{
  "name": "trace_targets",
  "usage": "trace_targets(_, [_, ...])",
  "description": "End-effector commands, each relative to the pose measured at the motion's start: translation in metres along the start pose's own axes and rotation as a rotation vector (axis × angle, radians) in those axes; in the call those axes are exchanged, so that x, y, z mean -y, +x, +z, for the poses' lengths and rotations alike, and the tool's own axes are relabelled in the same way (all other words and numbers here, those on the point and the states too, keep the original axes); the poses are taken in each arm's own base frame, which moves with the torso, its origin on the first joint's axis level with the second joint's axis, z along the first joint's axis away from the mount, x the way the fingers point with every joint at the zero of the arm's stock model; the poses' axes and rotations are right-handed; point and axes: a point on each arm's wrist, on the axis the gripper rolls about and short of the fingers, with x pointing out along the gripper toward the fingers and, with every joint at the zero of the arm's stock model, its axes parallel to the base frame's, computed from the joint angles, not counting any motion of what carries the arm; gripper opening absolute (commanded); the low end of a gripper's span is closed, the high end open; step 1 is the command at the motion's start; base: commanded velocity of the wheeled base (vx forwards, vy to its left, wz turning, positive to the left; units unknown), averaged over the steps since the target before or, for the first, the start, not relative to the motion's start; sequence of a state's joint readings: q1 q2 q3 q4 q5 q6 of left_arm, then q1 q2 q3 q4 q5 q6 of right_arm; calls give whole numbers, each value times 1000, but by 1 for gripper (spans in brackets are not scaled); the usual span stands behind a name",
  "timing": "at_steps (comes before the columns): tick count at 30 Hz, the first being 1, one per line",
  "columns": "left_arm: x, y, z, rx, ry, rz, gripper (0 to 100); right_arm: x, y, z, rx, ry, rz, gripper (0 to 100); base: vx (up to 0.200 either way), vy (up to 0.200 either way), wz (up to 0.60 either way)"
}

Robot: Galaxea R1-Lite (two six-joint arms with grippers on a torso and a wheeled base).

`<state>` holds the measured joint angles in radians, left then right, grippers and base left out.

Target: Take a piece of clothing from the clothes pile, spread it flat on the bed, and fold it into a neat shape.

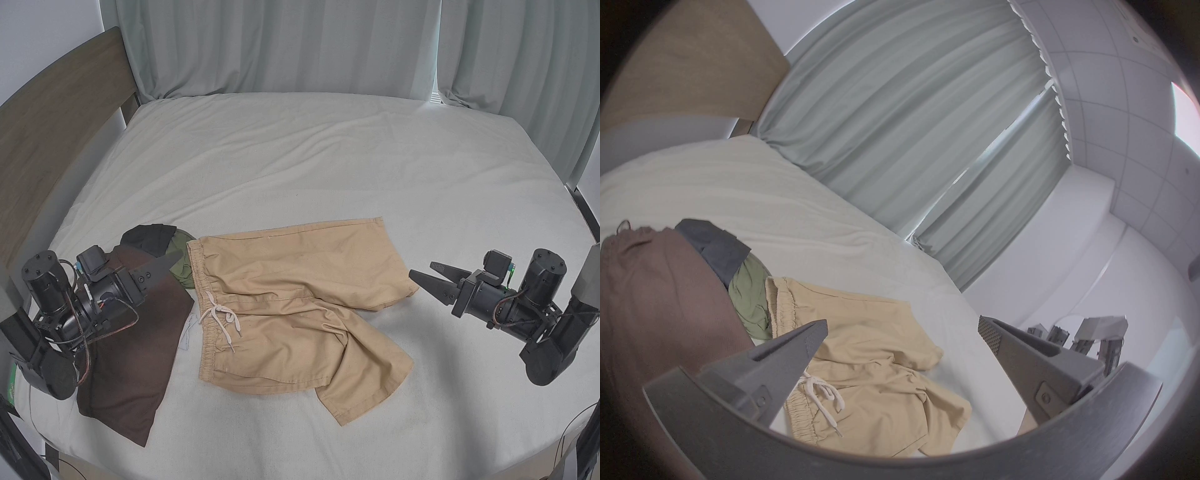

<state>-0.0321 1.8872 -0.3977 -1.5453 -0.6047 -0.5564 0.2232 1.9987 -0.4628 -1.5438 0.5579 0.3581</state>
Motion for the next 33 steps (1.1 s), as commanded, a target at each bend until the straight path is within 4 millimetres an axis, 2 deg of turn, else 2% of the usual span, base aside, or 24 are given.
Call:
trace_targets(1, [13, -13, 6, 14, 43, -19, 100, -12, -12, 5, 7, -9, 12, 100, 0, 0, 0])
trace_targets(8, [5, -19, -6, -36, 148, 3, 100, -10, -19, -4, -32, 18, -11, 100, 0, 0, 0])
trace_targets(10, [-3, -20, -20, -94, 241, 2, 100, -8, -18, -8, -43, 27, -18, 100, 0, 0, 0])
trace_targets(17, [-21, -15, -45, -188, 394, 15, 100, -3, -15, -18, -74, 48, -29, 100, 0, 0, 0])
trace_targets(22, [-28, -15, -53, -220, 412, 21, 100, -2, -19, -23, -94, 65, -44, 100, 0, 0, 0])
trace_targets(26, [-29, -14, -55, -227, 415, 20, 100, 0, -22, -35, -140, 96, -61, 100, 0, 0, 0])
trace_targets(28, [-29, -14, -58, -238, 408, 17, 100, 7, -20, -49, -184, 126, -79, 100, 0, 0, 0])
trace_targets(33, [-28, -14, -59, -240, 405, 16, 100, 15, -19, -65, -233, 160, -102, 100, 0, 0, 0])
